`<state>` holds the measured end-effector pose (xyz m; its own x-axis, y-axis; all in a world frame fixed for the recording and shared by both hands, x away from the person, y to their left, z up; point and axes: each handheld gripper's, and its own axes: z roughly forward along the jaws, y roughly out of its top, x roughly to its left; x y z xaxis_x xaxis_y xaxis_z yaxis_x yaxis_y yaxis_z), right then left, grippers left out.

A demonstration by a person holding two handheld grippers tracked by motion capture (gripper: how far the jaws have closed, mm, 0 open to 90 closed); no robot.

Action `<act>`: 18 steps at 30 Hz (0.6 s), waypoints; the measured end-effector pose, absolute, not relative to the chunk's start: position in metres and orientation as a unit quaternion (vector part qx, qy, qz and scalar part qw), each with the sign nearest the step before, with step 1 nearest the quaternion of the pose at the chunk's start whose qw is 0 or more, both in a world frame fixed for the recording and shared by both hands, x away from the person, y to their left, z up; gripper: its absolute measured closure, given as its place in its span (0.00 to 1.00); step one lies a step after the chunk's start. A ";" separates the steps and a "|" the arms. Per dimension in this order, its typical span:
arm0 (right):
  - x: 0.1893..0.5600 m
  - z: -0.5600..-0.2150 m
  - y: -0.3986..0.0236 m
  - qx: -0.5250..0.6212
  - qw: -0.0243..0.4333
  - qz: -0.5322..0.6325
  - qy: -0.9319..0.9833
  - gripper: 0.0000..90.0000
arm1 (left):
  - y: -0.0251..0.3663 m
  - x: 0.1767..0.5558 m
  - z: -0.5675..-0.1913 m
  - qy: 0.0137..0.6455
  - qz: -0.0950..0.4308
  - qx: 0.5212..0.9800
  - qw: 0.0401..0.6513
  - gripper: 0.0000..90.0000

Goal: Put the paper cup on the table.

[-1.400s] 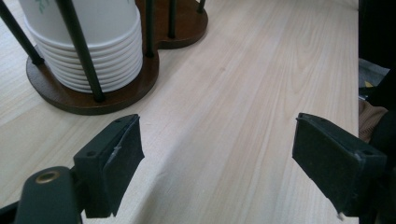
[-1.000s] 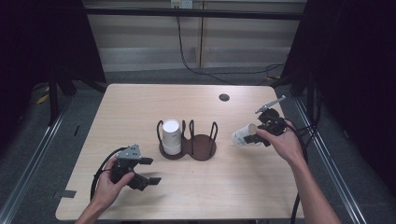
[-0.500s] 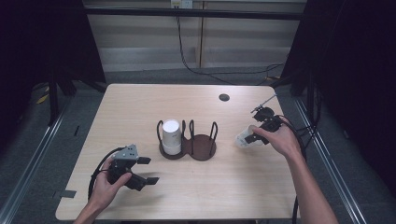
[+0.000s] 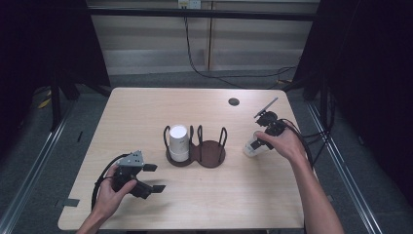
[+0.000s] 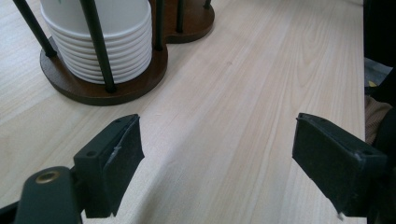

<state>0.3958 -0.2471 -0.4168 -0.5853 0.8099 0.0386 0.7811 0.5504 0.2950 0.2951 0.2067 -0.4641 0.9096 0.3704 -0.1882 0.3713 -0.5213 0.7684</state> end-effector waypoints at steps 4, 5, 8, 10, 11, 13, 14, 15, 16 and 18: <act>0.398 -0.418 -0.238 0.449 0.061 0.139 0.881 0.24 | 0.207 0.295 -0.465 0.212 0.000 0.873 0.439 0.18; 0.399 -0.419 -0.237 0.450 0.066 0.142 0.879 0.24 | 0.207 0.295 -0.465 0.213 -0.001 0.873 0.440 0.18; 0.399 -0.421 -0.233 0.450 0.068 0.140 0.879 0.23 | 0.208 0.295 -0.464 0.212 0.001 0.874 0.436 0.18; 0.399 -0.421 -0.232 0.450 0.067 0.146 0.878 0.22 | 0.208 0.295 -0.464 0.214 0.000 0.874 0.437 0.18; 0.399 -0.421 -0.231 0.451 0.066 0.151 0.877 0.21 | 0.208 0.295 -0.464 0.214 0.000 0.874 0.437 0.18; 0.398 -0.422 -0.232 0.451 0.064 0.160 0.876 0.19 | 0.208 0.295 -0.464 0.212 0.002 0.875 0.436 0.18; 0.398 -0.422 -0.232 0.451 0.058 0.160 0.876 0.17 | 0.208 0.295 -0.464 0.211 0.004 0.875 0.435 0.18; 0.398 -0.423 -0.232 0.452 0.052 0.158 0.876 0.17 | 0.208 0.295 -0.464 0.209 0.005 0.876 0.435 0.18; 0.397 -0.423 -0.233 0.455 0.049 0.157 0.875 0.18 | 0.208 0.295 -0.464 0.206 0.006 0.878 0.432 0.18; 0.396 -0.423 -0.234 0.457 0.050 0.169 0.872 0.17 | 0.208 0.295 -0.465 0.209 0.004 0.876 0.434 0.18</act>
